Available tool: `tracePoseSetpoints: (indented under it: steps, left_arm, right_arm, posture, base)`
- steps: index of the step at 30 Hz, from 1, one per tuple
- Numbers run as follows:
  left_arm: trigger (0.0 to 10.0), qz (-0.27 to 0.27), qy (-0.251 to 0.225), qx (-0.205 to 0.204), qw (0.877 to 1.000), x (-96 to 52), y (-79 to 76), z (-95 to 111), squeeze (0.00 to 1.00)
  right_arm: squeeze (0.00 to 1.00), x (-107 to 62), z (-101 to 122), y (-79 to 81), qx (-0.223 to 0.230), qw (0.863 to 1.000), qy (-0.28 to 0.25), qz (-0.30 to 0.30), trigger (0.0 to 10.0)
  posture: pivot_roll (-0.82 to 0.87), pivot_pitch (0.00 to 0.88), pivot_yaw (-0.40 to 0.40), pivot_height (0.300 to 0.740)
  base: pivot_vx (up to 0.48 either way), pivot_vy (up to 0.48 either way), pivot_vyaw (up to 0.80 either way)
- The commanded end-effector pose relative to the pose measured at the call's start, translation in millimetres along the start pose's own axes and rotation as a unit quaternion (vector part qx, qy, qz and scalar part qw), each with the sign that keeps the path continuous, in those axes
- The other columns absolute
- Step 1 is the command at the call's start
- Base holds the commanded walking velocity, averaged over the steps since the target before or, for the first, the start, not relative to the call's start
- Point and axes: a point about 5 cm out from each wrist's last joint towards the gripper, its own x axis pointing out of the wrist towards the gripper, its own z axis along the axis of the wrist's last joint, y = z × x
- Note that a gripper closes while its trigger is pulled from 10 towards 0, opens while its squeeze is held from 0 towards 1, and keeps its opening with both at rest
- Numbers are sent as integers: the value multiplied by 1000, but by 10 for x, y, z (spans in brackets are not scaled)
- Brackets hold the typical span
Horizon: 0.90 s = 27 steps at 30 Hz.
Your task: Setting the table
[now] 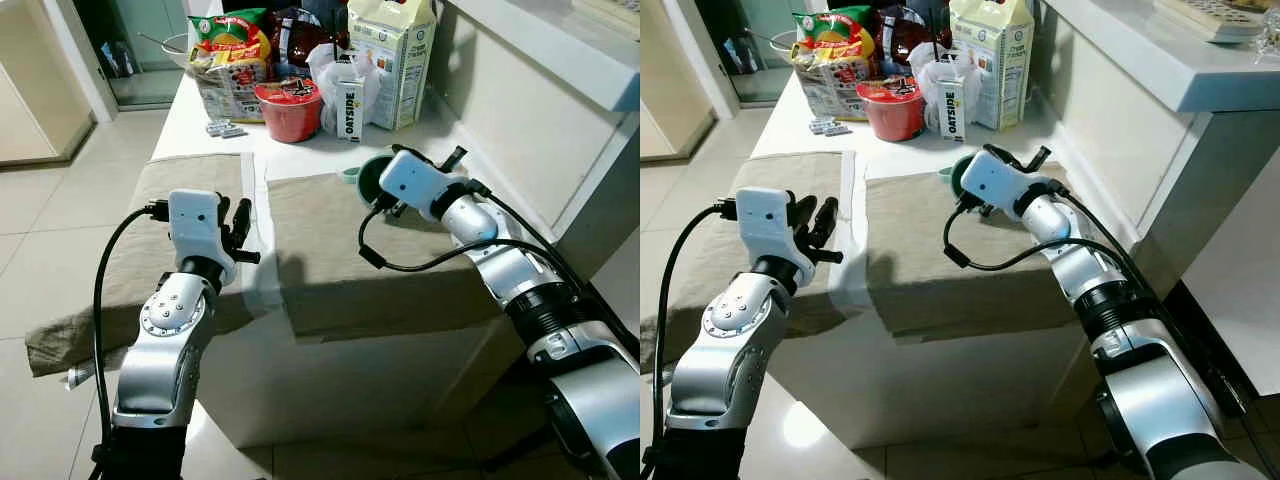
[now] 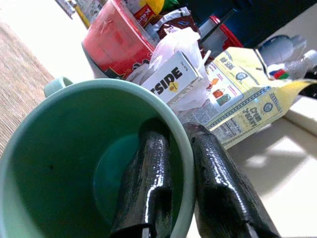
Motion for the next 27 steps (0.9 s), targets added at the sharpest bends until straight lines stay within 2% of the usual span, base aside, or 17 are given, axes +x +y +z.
tracePoseSetpoints:
  steps: [1, 4, 7, 8, 9, 14, 18, 19, 22, 25, 27]
  left_arm:
    - [10000, -2, -8, 2, 1000, 26, 4, 53, 0]
    - [10000, -2, -8, 2, 1000, 27, 3, 54, 0]
    - [10000, -2, -8, 2, 1000, 26, 1, 52, 0]
    - [10000, -2, -8, 2, 1000, 26, 1, 52, 0]
    - [10000, -3, -8, 0, 1000, 28, 1, 53, 0]
    - [10000, -11, -4, 7, 1000, 43, 13, 55, 0]
    - [10000, -46, -5, 32, 998, 72, 21, 77, 0]
    - [10000, -67, -6, 44, 997, 109, 83, 112, 0]
    - [10000, -78, -16, 71, 994, 174, 206, 214, 0]
    - [10000, -90, -14, 88, 992, 203, 229, 249, 0]
    - [10000, -102, -5, 93, 991, 217, 194, 227, 0]
  right_arm:
    - [0, 12, 11, -24, 32, 999, 3, 0, 0]
    - [0, 17, 18, -41, 53, 999, 3, -4, 0]
    - [0, 39, 5, -133, 164, 986, 16, -23, 0]
    - [0, 39, 5, -133, 164, 986, 16, -23, 0]
    - [0, 41, -15, -156, 193, 981, 22, -25, 0]
    - [0, 40, -55, -171, 273, 961, 32, -16, 0]
    - [0, 38, -70, -175, 305, 952, 36, -3, 0]
    - [0, 31, -62, -162, 318, 947, 35, 18, 0]
    - [0, 16, -53, -116, 328, 942, 35, 59, 0]
    - [0, 1, -50, -102, 339, 937, 34, 79, 0]
    - [0, -24, -35, -106, 359, 927, 27, 104, 0]
  posture:
    - [-108, 0, 52, 740]
    - [-108, 0, 52, 740]
    - [-109, 0, 50, 740]
    - [-109, 0, 50, 740]
    - [-109, 0, 50, 740]
    - [-106, 0, 48, 740]
    - [-104, 0, 45, 740]
    - [-102, 0, 44, 740]
    - [-104, 0, 47, 740]
    - [-105, 0, 49, 740]
    - [-108, 0, 52, 740]
  base:
    - [0, 0, 0]
    - [0, 0, 0]
    - [0, 0, 0]
    - [0, 0, 0]
    - [0, 0, 0]
    - [0, 0, 0]
    - [0, 0, 0]
    - [0, 0, 0]
    - [0, 0, 0]
    - [0, 0, 0]
    - [0, 0, 0]
